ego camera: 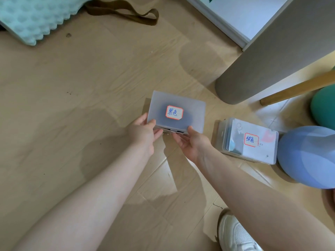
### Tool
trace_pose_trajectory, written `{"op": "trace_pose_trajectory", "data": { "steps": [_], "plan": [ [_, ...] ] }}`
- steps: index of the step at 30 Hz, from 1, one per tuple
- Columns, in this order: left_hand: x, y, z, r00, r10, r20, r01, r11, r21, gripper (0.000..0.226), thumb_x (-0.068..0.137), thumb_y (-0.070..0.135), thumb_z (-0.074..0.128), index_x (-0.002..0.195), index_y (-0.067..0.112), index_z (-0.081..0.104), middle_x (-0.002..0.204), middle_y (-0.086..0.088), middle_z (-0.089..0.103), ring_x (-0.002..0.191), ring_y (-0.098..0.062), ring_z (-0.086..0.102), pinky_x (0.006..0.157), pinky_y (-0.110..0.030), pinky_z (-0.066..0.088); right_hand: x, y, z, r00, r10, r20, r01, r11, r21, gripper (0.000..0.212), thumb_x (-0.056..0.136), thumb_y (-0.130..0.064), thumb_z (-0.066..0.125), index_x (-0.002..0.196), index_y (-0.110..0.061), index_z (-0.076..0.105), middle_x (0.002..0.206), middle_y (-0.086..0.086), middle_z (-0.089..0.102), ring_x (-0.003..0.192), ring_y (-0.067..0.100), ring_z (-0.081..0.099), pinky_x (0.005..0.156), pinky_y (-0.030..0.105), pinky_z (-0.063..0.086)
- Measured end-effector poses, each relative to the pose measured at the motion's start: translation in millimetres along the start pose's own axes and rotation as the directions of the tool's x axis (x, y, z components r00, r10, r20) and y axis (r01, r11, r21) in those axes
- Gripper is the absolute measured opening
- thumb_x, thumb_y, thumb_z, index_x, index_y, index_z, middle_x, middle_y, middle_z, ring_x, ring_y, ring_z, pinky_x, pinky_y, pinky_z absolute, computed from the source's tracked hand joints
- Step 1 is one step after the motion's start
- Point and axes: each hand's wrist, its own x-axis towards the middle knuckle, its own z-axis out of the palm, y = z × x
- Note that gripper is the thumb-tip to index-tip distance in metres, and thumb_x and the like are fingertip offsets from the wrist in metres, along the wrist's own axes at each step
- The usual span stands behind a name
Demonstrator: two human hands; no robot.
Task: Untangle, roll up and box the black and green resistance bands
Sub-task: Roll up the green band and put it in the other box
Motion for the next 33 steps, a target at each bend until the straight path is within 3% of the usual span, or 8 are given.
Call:
{"op": "trace_pose_trajectory", "data": {
  "steps": [6, 14, 19, 22, 24, 26, 30, 33],
  "plan": [
    [0, 2, 14, 0.98, -0.19, 0.05, 0.19, 0.982, 0.014, 0.01, 0.098, 0.009, 0.042, 0.107, 0.012, 0.045, 0.116, -0.025, 0.05, 0.079, -0.034, 0.062, 0.066, -0.038, 0.052, -1, -10, 7, 0.998, 0.069, 0.014, -0.069, 0.998, 0.003, 0.032, 0.101, -0.009, 0.032, 0.129, 0.003, 0.042, 0.124, 0.028, 0.054, 0.106, 0.038, 0.059, 0.043, 0.023, 0.052],
    [8, -5, 21, 0.992, -0.129, 0.004, 0.129, 0.991, 0.031, 0.02, 0.096, 0.001, 0.032, 0.11, 0.008, 0.045, 0.088, -0.015, 0.056, 0.07, -0.023, 0.058, 0.064, -0.031, 0.053, 4, -20, 3, 0.996, 0.085, 0.031, -0.083, 0.995, -0.049, 0.032, 0.099, -0.001, 0.024, 0.118, 0.004, 0.05, 0.121, 0.027, 0.056, 0.111, 0.038, 0.057, 0.043, 0.021, 0.052],
    [7, 5, 28, 0.983, -0.183, 0.031, 0.18, 0.98, 0.082, 0.035, 0.097, 0.006, 0.031, 0.13, 0.007, 0.041, 0.102, -0.015, 0.056, 0.075, -0.028, 0.06, 0.065, -0.038, 0.053, -1, -33, 8, 0.994, 0.074, 0.082, -0.063, 0.991, -0.121, 0.03, 0.099, -0.003, 0.024, 0.087, 0.005, 0.051, 0.087, 0.025, 0.058, 0.048, 0.025, 0.064, 0.048, 0.028, 0.055],
    [13, 2, 26, 0.999, -0.016, 0.038, 0.0, 0.918, 0.397, 0.043, 0.096, 0.023, 0.045, 0.139, 0.025, 0.036, 0.109, 0.002, 0.055, 0.086, -0.018, 0.056, 0.082, -0.039, 0.049, -2, -37, 7, 0.998, 0.05, 0.05, -0.03, 0.943, -0.331, 0.031, 0.101, -0.021, 0.036, 0.094, 0.004, 0.053, 0.078, 0.021, 0.065, 0.048, 0.022, 0.064, 0.041, 0.023, 0.052],
    [17, -3, 15, 0.968, 0.183, 0.17, -0.245, 0.826, 0.507, 0.042, 0.092, 0.026, 0.055, 0.133, 0.025, 0.044, 0.116, 0.007, 0.059, 0.091, -0.009, 0.054, 0.085, -0.028, 0.043, -6, -40, -1, 0.99, -0.133, 0.05, 0.125, 0.653, -0.747, 0.041, 0.095, -0.034, 0.049, 0.078, 0.001, 0.06, 0.053, 0.007, 0.064, 0.042, 0.014, 0.058, 0.039, 0.017, 0.043],
    [24, -8, 3, 0.904, 0.266, 0.336, -0.409, 0.768, 0.492, 0.043, 0.085, 0.019, 0.065, 0.124, 0.027, 0.047, 0.11, 0.012, 0.061, 0.097, -0.004, 0.056, 0.087, -0.023, 0.04, -4, -42, -10, 0.849, -0.474, 0.235, 0.349, 0.167, -0.922, 0.039, 0.086, -0.038, 0.06, 0.072, -0.002, 0.061, 0.053, 0.0, 0.061, 0.05, 0.013, 0.056, 0.051, 0.023, 0.044],
    [49, -17, -15, 0.827, 0.331, 0.455, -0.562, 0.51, 0.651, 0.088, 0.074, 0.017, 0.077, 0.145, 0.017, 0.026, 0.134, 0.007, 0.042, 0.125, -0.006, 0.039, 0.104, -0.021, 0.028, 18, -49, -11, 0.344, -0.639, 0.688, 0.52, -0.48, -0.706, 0.04, 0.071, -0.036, 0.076, 0.088, -0.007, 0.053, 0.083, 0.008, 0.059, 0.075, 0.029, 0.055, 0.063, 0.032, 0.035],
    [60, -20, -14, 0.77, 0.426, 0.474, -0.634, 0.438, 0.637, 0.092, 0.072, 0.019, 0.078, 0.145, 0.014, 0.024, 0.148, -0.006, 0.034, 0.136, -0.019, 0.034, 0.112, -0.035, 0.028, 28, -66, 5, 0.139, -0.58, 0.802, 0.455, -0.682, -0.572, 0.047, 0.06, -0.038, 0.079, 0.085, -0.007, 0.055, 0.081, 0.01, 0.059, 0.071, 0.032, 0.054, 0.063, 0.032, 0.032]
  ]
}}
